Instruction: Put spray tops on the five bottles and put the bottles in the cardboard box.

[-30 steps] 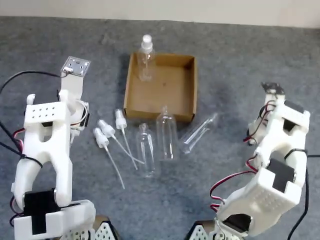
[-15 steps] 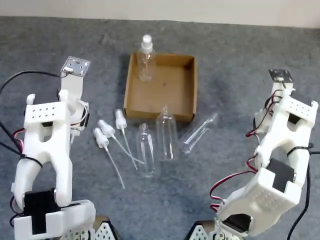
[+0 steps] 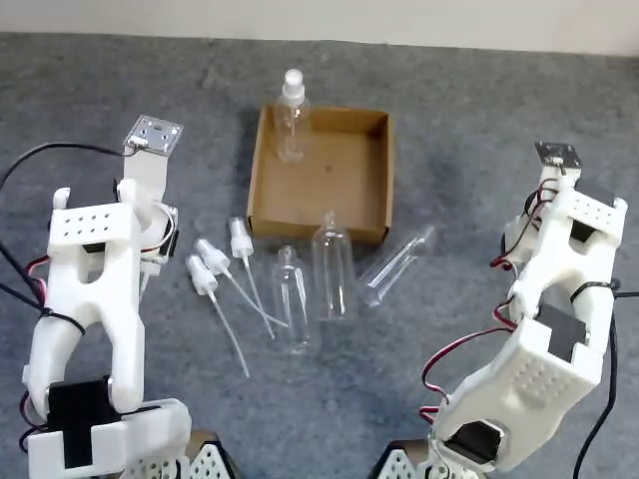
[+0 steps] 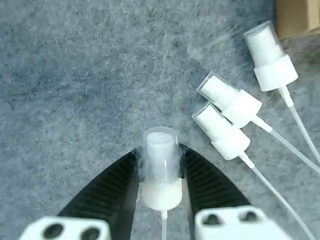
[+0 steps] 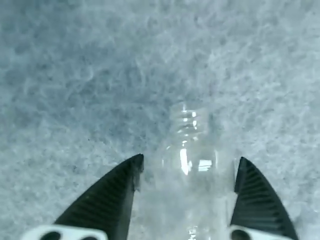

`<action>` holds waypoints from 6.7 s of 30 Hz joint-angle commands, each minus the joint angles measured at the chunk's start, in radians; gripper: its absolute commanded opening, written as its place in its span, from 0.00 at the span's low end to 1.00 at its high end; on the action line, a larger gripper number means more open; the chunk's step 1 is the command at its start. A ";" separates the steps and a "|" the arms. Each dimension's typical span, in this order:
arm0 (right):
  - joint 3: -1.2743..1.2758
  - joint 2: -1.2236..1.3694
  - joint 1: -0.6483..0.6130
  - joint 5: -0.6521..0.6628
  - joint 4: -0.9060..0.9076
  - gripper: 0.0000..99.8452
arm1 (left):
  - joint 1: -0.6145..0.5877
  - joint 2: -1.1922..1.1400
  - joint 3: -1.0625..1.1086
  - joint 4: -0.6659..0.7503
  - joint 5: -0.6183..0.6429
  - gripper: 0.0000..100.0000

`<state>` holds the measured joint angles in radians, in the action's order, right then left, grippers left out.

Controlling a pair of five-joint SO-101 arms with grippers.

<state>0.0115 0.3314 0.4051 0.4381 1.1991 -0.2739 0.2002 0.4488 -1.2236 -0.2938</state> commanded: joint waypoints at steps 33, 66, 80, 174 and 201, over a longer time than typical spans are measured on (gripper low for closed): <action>0.008 -0.438 -0.197 -0.051 0.038 0.00 | 0.131 0.206 -0.237 -0.060 0.204 0.00; 0.865 -1.196 -1.323 -0.318 -0.515 0.00 | 0.191 1.035 -0.036 0.184 0.615 0.00; 0.865 -1.196 -1.245 -0.315 -0.381 0.00 | 0.025 1.013 0.263 0.427 0.591 0.00; 0.885 -1.205 -1.208 -0.210 -0.375 0.00 | 0.031 0.877 -0.228 -0.014 0.667 0.00; 1.142 -1.458 -1.322 -0.327 -0.680 0.00 | 0.269 1.030 0.065 0.193 0.784 0.00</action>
<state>1.1623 -1.1032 -0.9129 0.1204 0.5439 -0.0238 1.2375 0.5194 -1.0058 0.4887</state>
